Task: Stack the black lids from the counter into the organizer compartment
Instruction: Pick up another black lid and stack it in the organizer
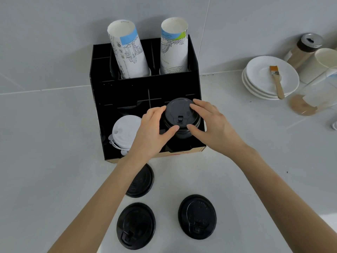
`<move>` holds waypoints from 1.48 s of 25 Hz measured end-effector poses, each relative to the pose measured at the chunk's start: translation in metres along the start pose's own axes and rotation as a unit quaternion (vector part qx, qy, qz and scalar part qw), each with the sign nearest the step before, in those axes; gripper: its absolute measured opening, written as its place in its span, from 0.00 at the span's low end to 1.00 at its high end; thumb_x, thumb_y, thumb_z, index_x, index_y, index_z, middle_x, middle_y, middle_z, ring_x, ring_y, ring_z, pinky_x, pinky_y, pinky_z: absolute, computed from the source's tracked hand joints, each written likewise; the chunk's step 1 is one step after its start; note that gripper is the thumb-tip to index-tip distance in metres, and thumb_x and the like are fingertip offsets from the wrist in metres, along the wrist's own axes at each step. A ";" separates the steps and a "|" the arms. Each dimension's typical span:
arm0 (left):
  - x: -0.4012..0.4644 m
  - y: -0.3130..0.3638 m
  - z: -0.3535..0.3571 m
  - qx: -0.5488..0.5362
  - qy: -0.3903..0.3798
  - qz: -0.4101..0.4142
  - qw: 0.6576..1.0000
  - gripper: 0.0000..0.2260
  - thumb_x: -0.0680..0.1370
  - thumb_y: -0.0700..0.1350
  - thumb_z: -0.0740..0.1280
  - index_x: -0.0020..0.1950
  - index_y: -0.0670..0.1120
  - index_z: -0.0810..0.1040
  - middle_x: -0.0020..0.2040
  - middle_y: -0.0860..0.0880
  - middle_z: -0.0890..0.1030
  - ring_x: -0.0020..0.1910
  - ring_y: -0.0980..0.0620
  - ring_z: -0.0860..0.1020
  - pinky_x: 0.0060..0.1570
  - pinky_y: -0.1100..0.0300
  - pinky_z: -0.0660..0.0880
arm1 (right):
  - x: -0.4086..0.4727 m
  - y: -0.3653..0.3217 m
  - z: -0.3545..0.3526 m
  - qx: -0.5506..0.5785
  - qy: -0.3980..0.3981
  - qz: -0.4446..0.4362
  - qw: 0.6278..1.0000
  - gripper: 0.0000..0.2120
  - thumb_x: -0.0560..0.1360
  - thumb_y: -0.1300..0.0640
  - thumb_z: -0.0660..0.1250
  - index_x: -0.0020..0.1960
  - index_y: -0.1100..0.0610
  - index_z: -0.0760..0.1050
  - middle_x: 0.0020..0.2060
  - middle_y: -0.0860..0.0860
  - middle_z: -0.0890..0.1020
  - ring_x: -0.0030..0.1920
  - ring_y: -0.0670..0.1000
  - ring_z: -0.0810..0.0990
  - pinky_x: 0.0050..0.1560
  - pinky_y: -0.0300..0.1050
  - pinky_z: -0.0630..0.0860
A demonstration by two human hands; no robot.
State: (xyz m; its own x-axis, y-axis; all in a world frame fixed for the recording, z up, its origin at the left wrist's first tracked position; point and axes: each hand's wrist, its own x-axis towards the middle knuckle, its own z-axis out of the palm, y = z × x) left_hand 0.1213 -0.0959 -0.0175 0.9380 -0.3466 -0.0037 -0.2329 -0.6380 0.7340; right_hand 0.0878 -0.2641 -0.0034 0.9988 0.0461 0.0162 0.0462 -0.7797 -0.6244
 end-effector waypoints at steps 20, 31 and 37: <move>-0.001 0.002 0.006 0.027 0.001 0.014 1.000 0.26 0.73 0.48 0.65 0.68 0.45 0.61 0.66 0.46 0.67 0.62 0.49 0.68 0.57 0.61 0.66 | -0.009 0.001 0.009 -0.035 0.031 0.016 0.999 0.24 0.73 0.58 0.64 0.66 0.61 0.62 0.68 0.57 0.66 0.67 0.56 0.62 0.63 0.48 0.66; -0.021 0.006 -0.002 0.024 0.001 0.017 1.000 0.26 0.74 0.45 0.65 0.68 0.45 0.60 0.69 0.45 0.64 0.66 0.47 0.66 0.64 0.52 0.67 | -0.026 -0.009 0.003 0.006 0.051 0.011 0.999 0.25 0.73 0.59 0.63 0.68 0.55 0.59 0.71 0.55 0.60 0.70 0.55 0.60 0.67 0.45 0.59; -0.064 0.007 0.000 0.005 -0.011 0.043 0.999 0.21 0.74 0.44 0.64 0.66 0.46 0.64 0.66 0.47 0.68 0.63 0.52 0.68 0.60 0.65 0.63 | -0.067 -0.010 0.007 0.026 0.050 0.011 0.998 0.24 0.73 0.59 0.63 0.68 0.54 0.61 0.70 0.51 0.63 0.67 0.49 0.64 0.62 0.32 0.57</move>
State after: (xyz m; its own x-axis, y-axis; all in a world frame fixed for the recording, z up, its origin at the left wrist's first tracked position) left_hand 0.0593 -0.0780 -0.0121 0.9083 -0.4159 0.0442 -0.3154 -0.6117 0.7255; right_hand 0.0207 -0.2550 -0.0031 0.9964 -0.0345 0.0779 0.0263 -0.7457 -0.6658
